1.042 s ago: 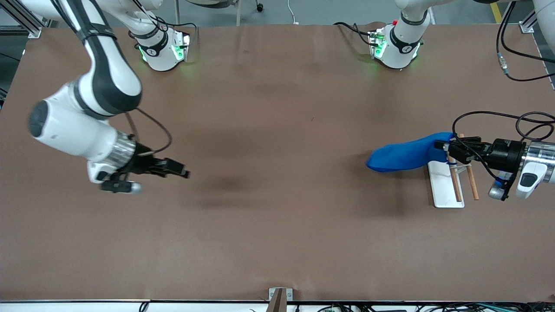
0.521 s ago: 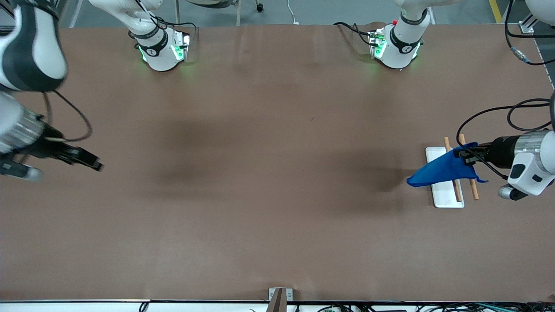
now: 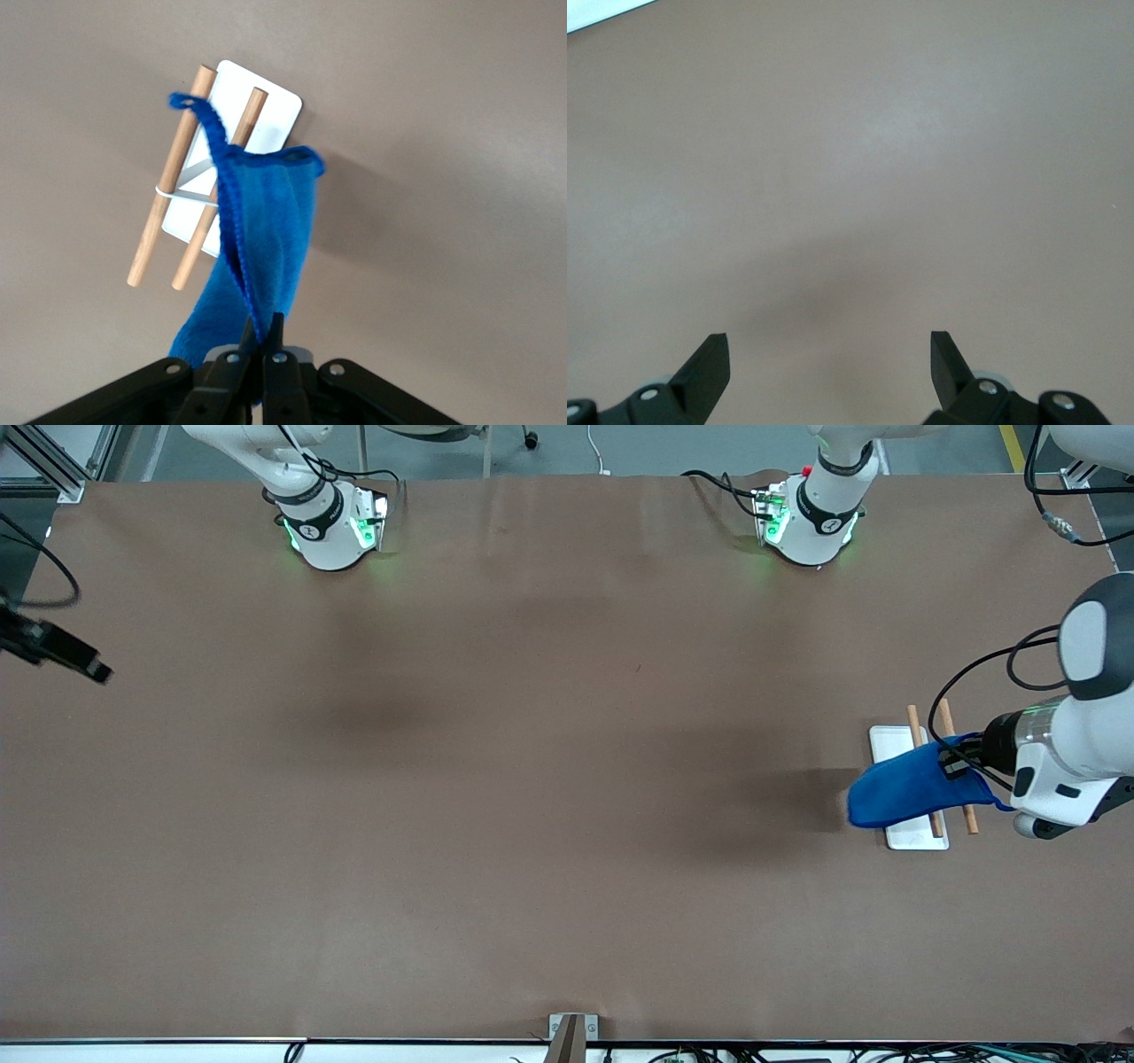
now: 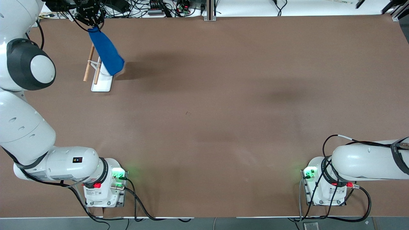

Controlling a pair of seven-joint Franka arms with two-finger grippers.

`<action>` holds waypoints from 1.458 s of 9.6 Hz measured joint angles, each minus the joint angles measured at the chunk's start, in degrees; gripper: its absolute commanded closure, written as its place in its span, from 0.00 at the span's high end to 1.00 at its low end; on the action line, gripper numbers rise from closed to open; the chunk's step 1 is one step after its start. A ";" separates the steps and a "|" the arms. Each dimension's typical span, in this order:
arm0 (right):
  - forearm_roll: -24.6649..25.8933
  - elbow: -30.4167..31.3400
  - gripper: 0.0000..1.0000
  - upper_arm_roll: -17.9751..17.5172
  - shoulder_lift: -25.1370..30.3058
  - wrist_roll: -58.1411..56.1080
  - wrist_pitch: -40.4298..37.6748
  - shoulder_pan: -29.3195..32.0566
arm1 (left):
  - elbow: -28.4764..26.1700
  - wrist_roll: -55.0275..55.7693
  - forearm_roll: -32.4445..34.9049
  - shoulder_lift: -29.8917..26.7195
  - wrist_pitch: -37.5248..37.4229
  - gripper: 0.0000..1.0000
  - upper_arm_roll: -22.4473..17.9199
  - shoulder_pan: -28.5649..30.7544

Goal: Right arm passes towel to left arm to hang
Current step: 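Carry the towel over the dowel rack while the right gripper retracts, then lower the towel over the wooden dowels and open the left gripper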

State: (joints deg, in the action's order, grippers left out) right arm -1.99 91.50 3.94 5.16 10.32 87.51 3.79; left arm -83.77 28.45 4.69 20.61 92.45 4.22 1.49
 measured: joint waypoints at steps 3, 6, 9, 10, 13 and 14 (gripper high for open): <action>0.07 -6.33 1.00 0.12 0.20 -0.11 -4.95 0.65 | -8.64 -0.04 4.82 -3.79 5.54 0.00 -0.06 0.39; 0.13 -6.67 1.00 0.01 -1.90 -2.44 -4.73 0.85 | -9.86 -2.38 5.33 -4.38 5.35 0.00 -0.14 2.72; 1.17 -6.79 1.00 -0.18 -2.32 -3.26 -2.64 0.85 | -10.11 -7.77 5.39 -4.62 3.50 0.00 -0.22 6.85; 1.27 -6.66 1.00 -0.31 -2.54 -3.95 -2.48 0.84 | -10.14 -9.47 5.43 -4.84 3.22 0.00 -0.27 8.42; 1.64 -5.94 1.00 -0.42 -2.72 -6.47 -2.39 0.83 | -11.03 -12.04 6.40 -4.56 4.12 0.01 -0.30 11.74; 1.69 -5.94 1.00 -0.43 -2.71 -6.57 -2.33 0.83 | -11.28 -13.56 6.47 -4.01 5.30 0.02 -0.31 12.61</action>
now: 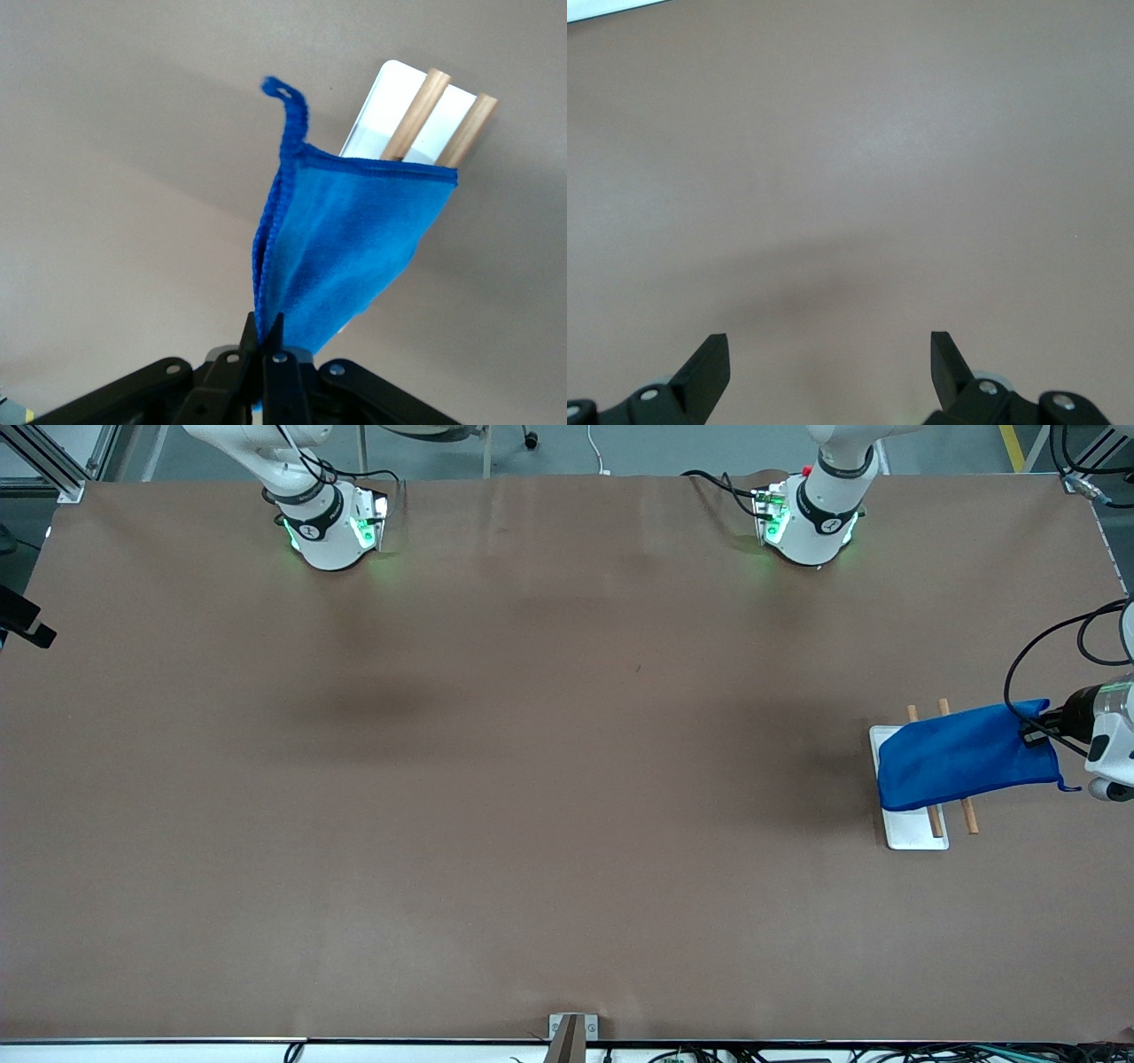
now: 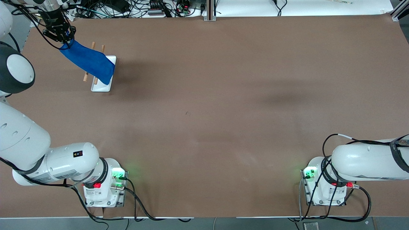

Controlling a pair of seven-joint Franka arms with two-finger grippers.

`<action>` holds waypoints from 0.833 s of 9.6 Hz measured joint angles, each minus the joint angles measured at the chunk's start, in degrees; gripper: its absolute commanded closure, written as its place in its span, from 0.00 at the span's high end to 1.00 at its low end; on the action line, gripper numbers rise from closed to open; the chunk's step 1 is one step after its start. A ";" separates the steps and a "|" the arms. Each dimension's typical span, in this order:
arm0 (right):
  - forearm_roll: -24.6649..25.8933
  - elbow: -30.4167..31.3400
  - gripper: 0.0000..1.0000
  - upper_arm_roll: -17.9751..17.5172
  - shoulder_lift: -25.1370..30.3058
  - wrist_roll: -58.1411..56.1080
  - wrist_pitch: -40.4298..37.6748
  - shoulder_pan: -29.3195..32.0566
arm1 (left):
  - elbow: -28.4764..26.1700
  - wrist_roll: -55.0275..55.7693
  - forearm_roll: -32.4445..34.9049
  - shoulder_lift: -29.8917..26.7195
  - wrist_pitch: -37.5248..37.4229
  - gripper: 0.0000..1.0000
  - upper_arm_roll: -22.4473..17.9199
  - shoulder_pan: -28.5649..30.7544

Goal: Right arm passes towel to left arm to hang
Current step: 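Lower the towel over the wooden dowels and open the left gripper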

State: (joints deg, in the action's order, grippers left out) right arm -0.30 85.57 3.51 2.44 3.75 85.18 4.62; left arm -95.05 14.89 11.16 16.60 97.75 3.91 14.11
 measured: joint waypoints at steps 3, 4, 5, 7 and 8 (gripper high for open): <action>0.13 0.00 1.00 -0.01 0.00 -0.09 -0.01 0.00 | -0.11 -2.64 0.02 2.27 2.95 0.05 -0.04 2.86; 0.15 0.00 1.00 -0.01 0.00 -0.11 -0.01 0.00 | -0.10 -2.97 0.02 2.61 3.56 0.08 -0.03 3.18; 0.19 0.00 1.00 -0.01 0.00 -0.11 0.00 0.00 | -0.10 -4.16 0.10 2.83 3.97 0.17 -0.06 3.39; 0.34 -0.98 1.00 0.09 0.02 -0.12 0.18 0.07 | -0.10 -6.38 0.21 3.38 4.22 0.55 -0.16 4.89; 0.34 -1.63 1.00 0.11 0.02 -0.12 0.18 0.10 | -0.09 -7.00 0.21 3.58 4.41 0.99 -0.17 5.56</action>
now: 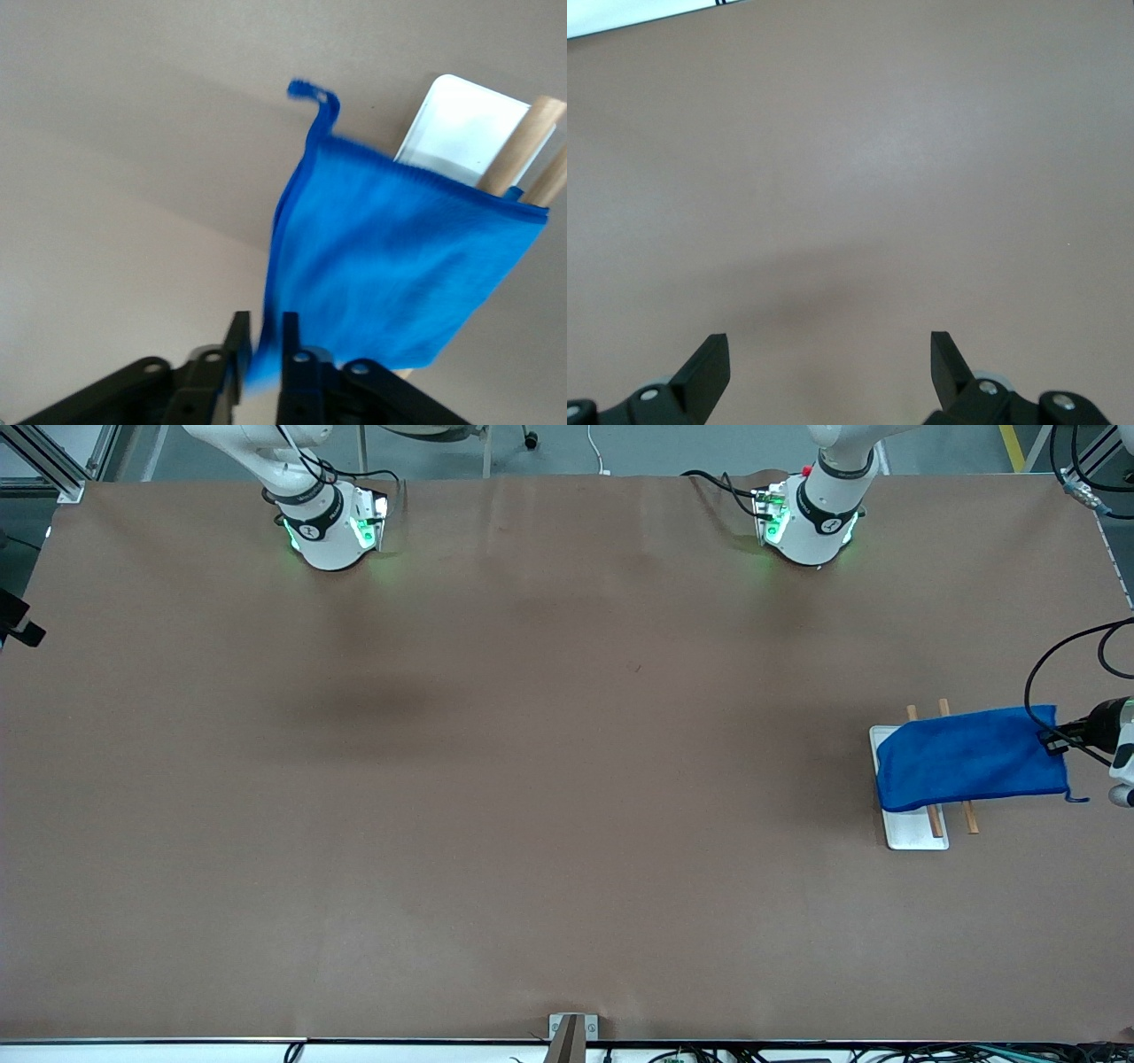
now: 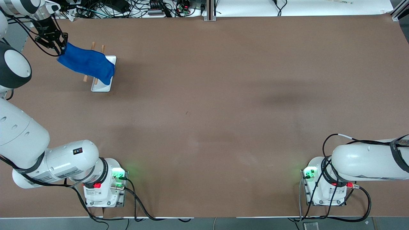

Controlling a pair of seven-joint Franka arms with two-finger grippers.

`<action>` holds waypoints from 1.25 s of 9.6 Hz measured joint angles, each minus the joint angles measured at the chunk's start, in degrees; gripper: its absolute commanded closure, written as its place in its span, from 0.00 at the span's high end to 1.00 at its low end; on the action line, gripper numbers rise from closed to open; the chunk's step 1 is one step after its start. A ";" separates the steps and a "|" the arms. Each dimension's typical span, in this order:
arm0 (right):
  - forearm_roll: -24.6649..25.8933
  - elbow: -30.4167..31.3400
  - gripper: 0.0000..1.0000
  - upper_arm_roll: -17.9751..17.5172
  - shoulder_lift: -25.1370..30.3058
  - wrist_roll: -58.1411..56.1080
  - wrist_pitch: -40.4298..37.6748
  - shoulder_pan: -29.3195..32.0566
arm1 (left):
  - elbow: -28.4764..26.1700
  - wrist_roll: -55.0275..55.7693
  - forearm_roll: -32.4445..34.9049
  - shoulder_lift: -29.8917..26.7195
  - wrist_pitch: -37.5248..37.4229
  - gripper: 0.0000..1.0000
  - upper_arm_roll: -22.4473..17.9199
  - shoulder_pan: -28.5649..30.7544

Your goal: Right arm passes towel to left arm to hang

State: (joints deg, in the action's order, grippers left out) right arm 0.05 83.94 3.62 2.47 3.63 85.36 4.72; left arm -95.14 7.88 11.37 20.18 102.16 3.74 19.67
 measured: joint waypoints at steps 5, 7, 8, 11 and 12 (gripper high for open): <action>0.00 -0.32 1.00 0.05 -0.03 0.00 0.00 0.15 | 6.08 -2.36 0.00 -0.08 0.30 1.00 0.51 -0.24; 0.00 -0.32 1.00 0.10 -0.04 0.01 0.00 0.17 | 11.13 -3.55 -0.03 -0.94 -0.83 1.00 3.05 -0.49; 0.00 -0.33 1.00 0.10 -0.05 0.01 0.00 0.18 | 13.31 -3.54 -0.04 -2.08 -2.92 1.00 6.13 -0.75; 0.00 -0.32 1.00 0.13 -0.18 0.01 0.00 0.18 | 18.27 -3.34 -2.14 -7.33 -12.65 1.00 13.79 -1.52; 0.00 -0.33 1.00 0.14 -0.26 0.01 -0.11 0.18 | 18.85 -3.35 -4.69 -9.57 -14.50 1.00 14.37 -1.67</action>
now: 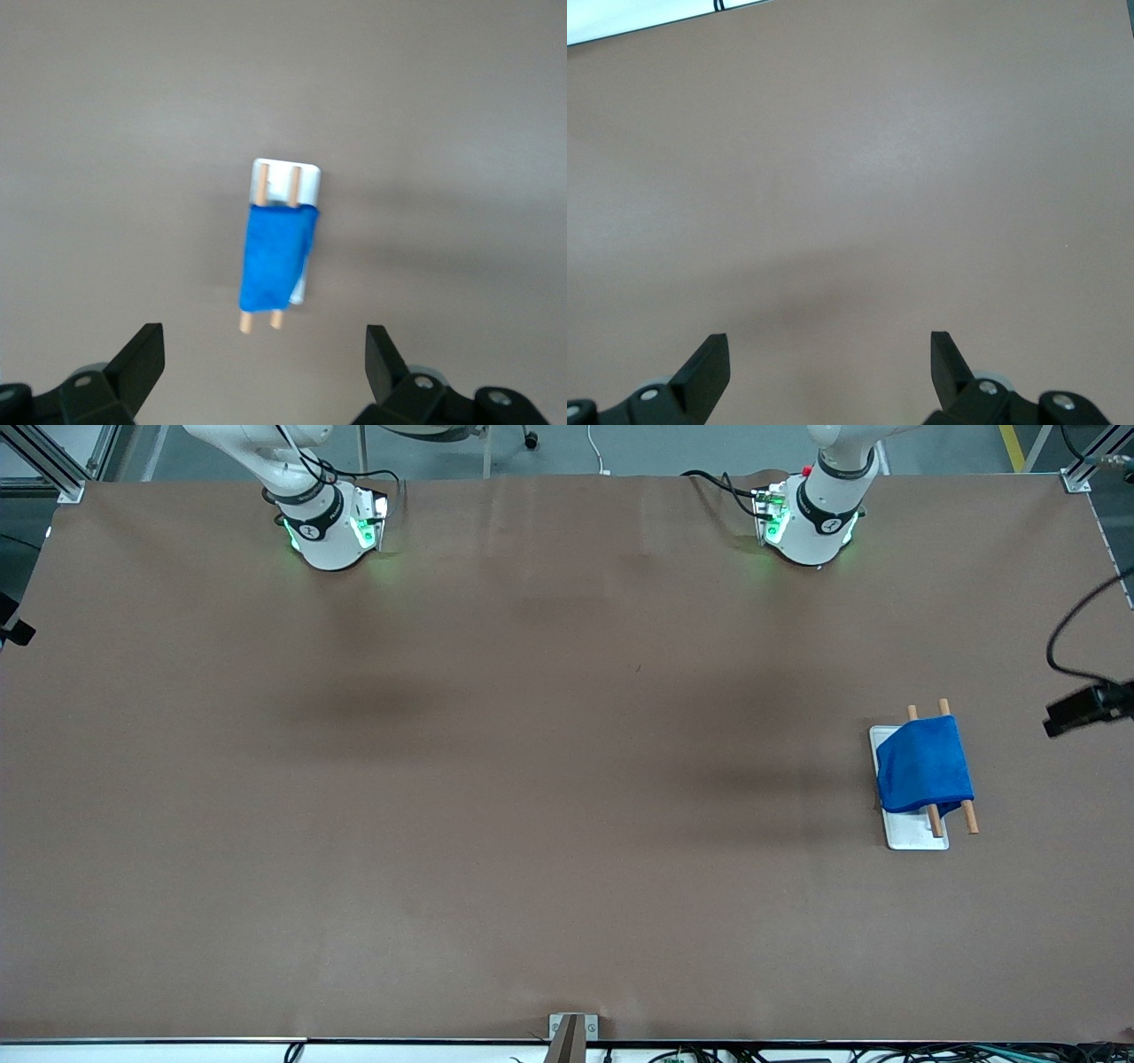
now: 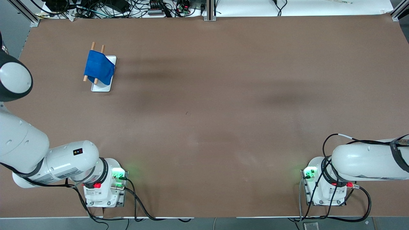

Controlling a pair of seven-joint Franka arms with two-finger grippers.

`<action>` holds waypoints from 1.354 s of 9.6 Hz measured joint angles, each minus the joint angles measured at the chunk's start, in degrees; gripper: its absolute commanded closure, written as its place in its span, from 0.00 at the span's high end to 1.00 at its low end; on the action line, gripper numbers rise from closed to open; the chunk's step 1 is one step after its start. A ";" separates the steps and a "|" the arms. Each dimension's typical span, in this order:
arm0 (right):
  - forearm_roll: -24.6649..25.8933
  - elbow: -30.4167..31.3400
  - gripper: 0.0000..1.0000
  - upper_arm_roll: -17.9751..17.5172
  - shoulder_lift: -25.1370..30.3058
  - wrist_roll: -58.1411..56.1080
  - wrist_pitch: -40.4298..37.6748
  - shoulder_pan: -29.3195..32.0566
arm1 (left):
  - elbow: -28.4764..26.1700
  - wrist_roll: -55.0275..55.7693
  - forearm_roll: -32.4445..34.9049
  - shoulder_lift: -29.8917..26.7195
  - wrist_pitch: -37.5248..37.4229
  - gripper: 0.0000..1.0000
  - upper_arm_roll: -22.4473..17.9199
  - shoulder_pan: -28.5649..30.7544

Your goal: Right arm passes towel to left arm to hang

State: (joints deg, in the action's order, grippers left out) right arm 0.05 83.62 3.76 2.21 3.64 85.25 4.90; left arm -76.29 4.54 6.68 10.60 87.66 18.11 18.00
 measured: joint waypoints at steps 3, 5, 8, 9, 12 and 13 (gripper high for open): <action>0.00 0.00 1.00 0.11 -0.14 0.00 -0.59 0.00 | 0.24 -0.42 -4.00 -6.24 -4.83 1.00 1.69 0.09; 0.00 0.00 1.00 0.24 -0.21 0.00 -0.63 0.04 | -0.71 -0.50 -4.20 -7.90 -5.55 1.00 0.77 -4.41; 0.00 0.00 1.00 0.43 -0.59 -0.06 -0.63 0.82 | -6.92 -0.45 -4.77 -11.40 -5.71 1.00 -8.78 -15.90; 0.00 0.00 1.00 0.44 -0.72 -0.20 -0.59 1.14 | -10.03 -0.45 -4.81 -13.51 -5.03 1.00 -8.99 -16.35; 0.00 0.00 1.00 0.80 -1.13 -0.38 -0.58 0.63 | -16.03 -0.45 -4.82 -18.38 -3.34 1.00 -9.21 -16.46; 0.00 0.00 1.00 2.62 -1.35 -0.37 -0.58 -1.09 | -16.12 -0.45 -4.82 -18.47 -3.25 1.00 -9.38 -16.43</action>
State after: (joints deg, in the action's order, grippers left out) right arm 0.04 83.62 6.38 0.86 3.27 84.67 3.81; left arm -92.41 4.09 1.86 -7.86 84.41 8.73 1.57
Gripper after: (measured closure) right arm 0.000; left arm 0.000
